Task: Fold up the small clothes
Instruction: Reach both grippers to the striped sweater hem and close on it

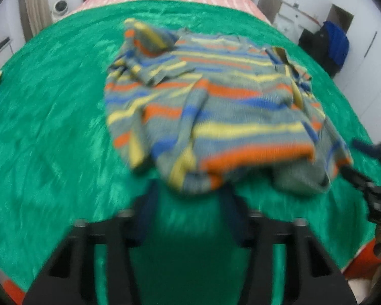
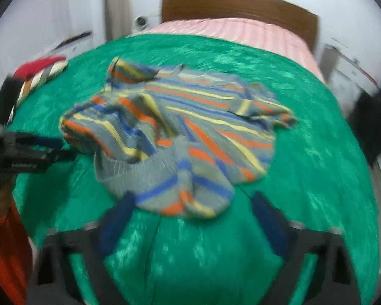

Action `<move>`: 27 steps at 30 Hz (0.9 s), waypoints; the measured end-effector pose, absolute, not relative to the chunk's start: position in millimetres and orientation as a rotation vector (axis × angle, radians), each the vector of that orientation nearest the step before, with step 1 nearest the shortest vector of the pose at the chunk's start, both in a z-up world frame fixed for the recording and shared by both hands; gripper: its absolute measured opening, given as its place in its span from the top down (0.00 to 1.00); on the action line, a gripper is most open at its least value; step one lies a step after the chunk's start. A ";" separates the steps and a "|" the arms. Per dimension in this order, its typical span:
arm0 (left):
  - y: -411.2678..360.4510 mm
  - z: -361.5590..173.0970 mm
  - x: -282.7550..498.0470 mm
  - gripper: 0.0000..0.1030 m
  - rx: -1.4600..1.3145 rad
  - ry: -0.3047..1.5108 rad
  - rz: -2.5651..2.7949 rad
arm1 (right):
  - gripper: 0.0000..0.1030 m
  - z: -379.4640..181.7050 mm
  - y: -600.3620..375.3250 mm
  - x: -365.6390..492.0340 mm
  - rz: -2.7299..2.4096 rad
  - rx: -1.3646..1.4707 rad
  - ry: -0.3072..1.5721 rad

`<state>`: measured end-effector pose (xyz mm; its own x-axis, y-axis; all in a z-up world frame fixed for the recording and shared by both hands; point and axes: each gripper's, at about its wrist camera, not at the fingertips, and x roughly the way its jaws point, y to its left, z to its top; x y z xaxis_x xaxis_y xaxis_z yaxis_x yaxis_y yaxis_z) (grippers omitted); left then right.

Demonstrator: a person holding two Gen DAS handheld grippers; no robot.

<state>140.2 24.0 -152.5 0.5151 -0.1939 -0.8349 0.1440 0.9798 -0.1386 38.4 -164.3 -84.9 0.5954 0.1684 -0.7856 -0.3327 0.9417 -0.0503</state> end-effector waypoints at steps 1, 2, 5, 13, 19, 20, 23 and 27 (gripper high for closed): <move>23.5 -152.6 143.7 0.93 -0.066 1.012 -0.214 | 0.61 -91.2 -160.1 44.3 0.318 -0.217 0.911; 28.0 -147.8 144.7 0.94 -0.098 1.011 -0.217 | 0.89 -97.5 -155.3 49.6 0.343 -0.235 0.935; 46.7 -116.7 124.1 0.95 -0.161 0.974 -0.299 | 0.96 -86.9 -158.1 40.2 0.369 -0.215 0.930; 63.1 -54.7 63.3 0.90 -0.013 1.009 -0.420 | 0.96 -1.9 -218.7 -57.8 0.629 0.136 0.839; 59.7 -118.1 72.5 0.80 0.033 1.144 -0.320 | 0.81 -88.8 -260.2 -34.8 0.208 0.106 0.989; 69.1 -122.5 67.5 0.78 0.004 1.153 -0.307 | 0.81 -98.1 -262.1 -35.0 0.154 0.067 1.006; 95.1 -121.2 45.9 0.51 -0.098 1.149 -0.296 | 0.50 -103.0 -269.3 -51.0 0.173 0.139 1.019; 98.0 -136.2 30.1 0.47 -0.131 1.205 -0.296 | 0.29 -90.9 -270.6 -72.7 0.210 0.188 0.993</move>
